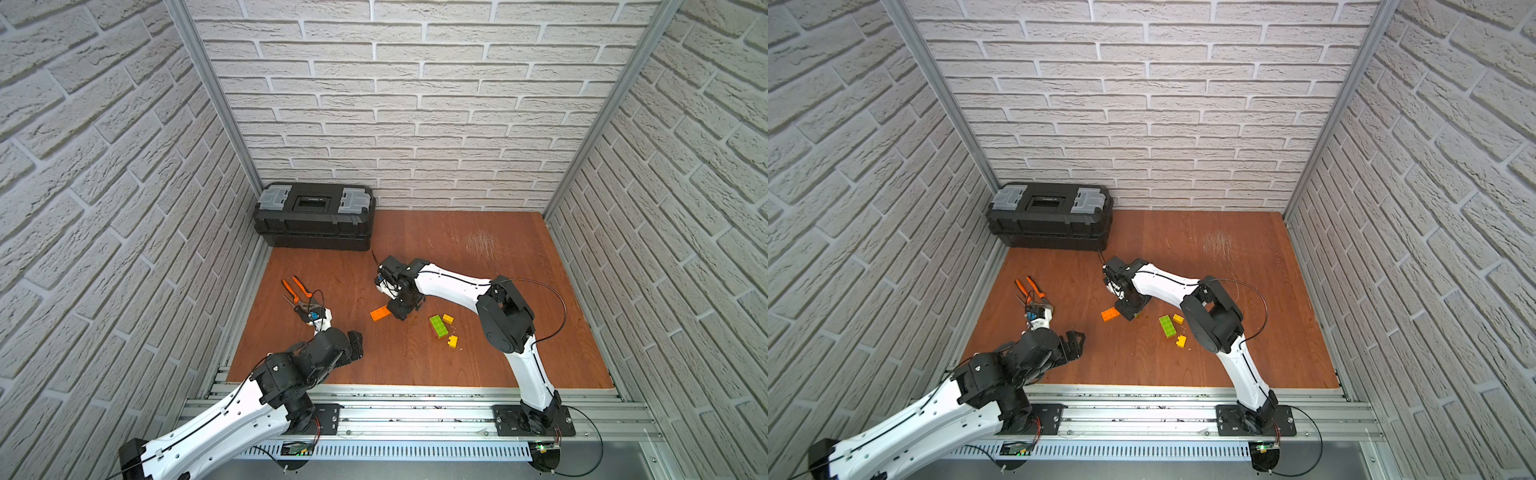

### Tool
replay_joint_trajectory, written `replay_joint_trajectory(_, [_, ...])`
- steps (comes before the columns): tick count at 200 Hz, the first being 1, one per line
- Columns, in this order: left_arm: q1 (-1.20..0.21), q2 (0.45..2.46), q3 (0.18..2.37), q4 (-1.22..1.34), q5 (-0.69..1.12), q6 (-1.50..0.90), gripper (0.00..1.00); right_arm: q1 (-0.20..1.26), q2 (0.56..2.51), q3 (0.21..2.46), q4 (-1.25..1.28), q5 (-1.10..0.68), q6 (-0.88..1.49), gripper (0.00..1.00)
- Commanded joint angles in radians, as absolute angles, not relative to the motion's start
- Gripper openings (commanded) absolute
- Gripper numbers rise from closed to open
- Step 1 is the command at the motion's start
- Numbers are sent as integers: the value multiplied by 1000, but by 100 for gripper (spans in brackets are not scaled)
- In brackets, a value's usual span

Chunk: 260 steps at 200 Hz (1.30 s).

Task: Assemble a carrot with lego
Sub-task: Pick up the lego brick from the center of the board.

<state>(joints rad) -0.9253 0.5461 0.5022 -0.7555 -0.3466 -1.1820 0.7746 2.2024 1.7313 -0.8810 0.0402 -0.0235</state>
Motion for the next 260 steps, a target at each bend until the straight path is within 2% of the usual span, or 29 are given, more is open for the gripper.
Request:
replay_joint_trajectory(1, [-930,545,489,-752,-364,-1180,98,774,2204,1746,-898,39,-33,57])
replay_joint_trajectory(30, [-931,531,486,-760,-364,-1183,98,770,2198,1741,-902,44,-23,56])
replay_joint_trajectory(65, [-930,519,476,-764,-365,-1192,98,766,2191,1735,-904,39,-22,48])
replay_joint_trajectory(145, [-930,516,470,-760,-365,-1194,98,763,2174,1732,-943,50,-2,3])
replay_joint_trajectory(208, [-930,538,466,-729,-360,-1192,98,730,1988,1683,-1010,76,92,2])
replay_joint_trajectory(260, [-930,548,468,-703,-354,-1189,98,685,1769,1542,-1064,119,193,2])
